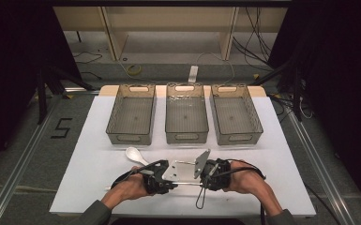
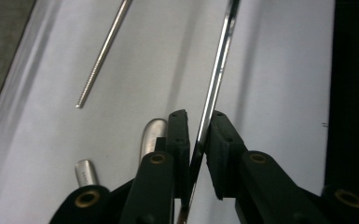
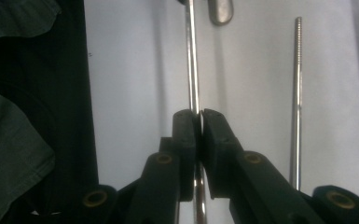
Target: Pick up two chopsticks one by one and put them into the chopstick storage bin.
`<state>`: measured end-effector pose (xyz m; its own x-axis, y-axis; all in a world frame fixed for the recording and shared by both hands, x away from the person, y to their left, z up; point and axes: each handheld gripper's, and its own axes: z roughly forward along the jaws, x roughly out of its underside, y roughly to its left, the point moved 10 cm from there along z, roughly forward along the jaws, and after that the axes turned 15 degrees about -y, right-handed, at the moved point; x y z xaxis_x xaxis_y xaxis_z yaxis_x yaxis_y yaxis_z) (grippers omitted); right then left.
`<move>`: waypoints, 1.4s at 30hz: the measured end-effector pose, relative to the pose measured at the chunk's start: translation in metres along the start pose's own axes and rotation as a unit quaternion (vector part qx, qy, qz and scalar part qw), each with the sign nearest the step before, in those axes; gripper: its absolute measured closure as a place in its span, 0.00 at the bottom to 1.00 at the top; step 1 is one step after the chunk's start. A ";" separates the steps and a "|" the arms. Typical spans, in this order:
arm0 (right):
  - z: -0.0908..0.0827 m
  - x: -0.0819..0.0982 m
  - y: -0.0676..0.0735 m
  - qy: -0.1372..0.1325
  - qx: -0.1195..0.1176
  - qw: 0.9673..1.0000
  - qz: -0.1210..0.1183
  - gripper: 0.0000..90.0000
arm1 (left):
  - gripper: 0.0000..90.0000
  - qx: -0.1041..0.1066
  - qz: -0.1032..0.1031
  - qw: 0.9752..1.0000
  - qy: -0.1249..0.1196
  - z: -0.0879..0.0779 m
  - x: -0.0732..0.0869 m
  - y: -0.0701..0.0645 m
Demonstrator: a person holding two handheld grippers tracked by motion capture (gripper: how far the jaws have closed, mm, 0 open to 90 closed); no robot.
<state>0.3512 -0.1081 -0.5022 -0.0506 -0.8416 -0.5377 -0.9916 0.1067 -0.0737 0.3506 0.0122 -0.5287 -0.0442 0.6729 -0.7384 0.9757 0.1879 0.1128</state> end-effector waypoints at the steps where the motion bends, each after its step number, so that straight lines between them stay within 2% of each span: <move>1: -0.001 0.000 -0.002 -0.006 0.007 1.000 0.002 0.90 | 0.92 0.006 0.003 1.000 0.002 0.000 0.000 -0.002; 2: -0.003 -0.001 -0.007 -0.018 0.018 1.000 0.004 0.84 | 0.94 0.004 0.004 1.000 0.007 0.000 0.001 -0.003; 3: -0.005 -0.001 -0.009 -0.020 0.025 0.999 0.018 0.77 | 0.95 -0.001 0.009 1.000 0.015 0.000 0.003 -0.003; 4: -0.008 0.000 -0.011 -0.023 0.027 0.999 0.017 0.69 | 0.95 -0.002 0.013 1.000 0.021 -0.001 0.005 -0.002; 7: -0.019 -0.002 -0.024 -0.058 0.067 0.995 0.041 0.59 | 0.95 -0.011 0.003 1.000 0.017 -0.003 0.006 0.002; 9: -0.026 -0.003 -0.032 -0.082 0.087 0.991 0.068 0.55 | 0.95 -0.019 -0.001 1.000 0.015 -0.005 0.005 0.005; 12: -0.032 -0.002 -0.040 -0.118 0.109 0.982 0.095 0.47 | 0.95 -0.033 -0.012 0.999 0.015 -0.008 0.006 0.011; 14: -0.033 0.001 -0.044 -0.136 0.123 0.977 0.111 0.44 | 0.95 -0.045 -0.029 0.998 0.010 -0.011 0.006 0.015; 16: -0.035 0.004 -0.047 -0.158 0.139 0.970 0.124 0.42 | 0.95 -0.054 -0.044 0.998 0.006 -0.014 0.006 0.020; 19: -0.040 0.008 -0.054 -0.189 0.163 0.957 0.148 0.40 | 0.95 -0.069 -0.069 0.995 -0.006 -0.020 0.006 0.027; 23: -0.046 0.015 -0.061 -0.221 0.181 0.941 0.181 0.37 | 0.95 -0.082 -0.093 0.992 -0.011 -0.027 0.007 0.035; 26: -0.047 0.017 -0.064 -0.248 0.189 0.929 0.200 0.37 | 0.95 -0.091 -0.108 0.990 -0.017 -0.030 0.008 0.040; 29: -0.047 0.020 -0.065 -0.269 0.199 0.917 0.217 0.35 | 0.95 -0.100 -0.127 0.987 -0.025 -0.034 0.009 0.044; 31: -0.046 0.021 -0.065 -0.281 0.201 0.910 0.229 0.33 | 0.95 -0.103 -0.133 0.985 -0.028 -0.037 0.009 0.047; 34: -0.046 0.024 -0.064 -0.297 0.206 0.901 0.242 0.31 | 0.95 -0.112 -0.146 0.982 -0.035 -0.042 0.010 0.053; 35: -0.045 0.024 -0.063 -0.299 0.205 0.899 0.245 0.30 | 0.95 -0.116 -0.149 0.981 -0.037 -0.043 0.010 0.055; 36: -0.045 0.026 -0.063 -0.300 0.208 0.898 0.247 0.30 | 0.95 -0.121 -0.156 0.979 -0.042 -0.045 0.010 0.057; 41: -0.041 0.028 -0.060 -0.306 0.208 0.894 0.252 0.30 | 0.95 -0.138 -0.184 0.971 -0.059 -0.058 0.010 0.069; 42: -0.041 0.028 -0.059 -0.304 0.208 0.895 0.252 0.29 | 0.95 -0.143 -0.187 0.970 -0.060 -0.061 0.011 0.072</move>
<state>0.4036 -0.1601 -0.4786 -0.2791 -0.2003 -0.9391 -0.7242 0.6861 0.0688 0.4068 0.0767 -0.4879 -0.3422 0.4342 -0.8333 0.7962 0.6049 -0.0117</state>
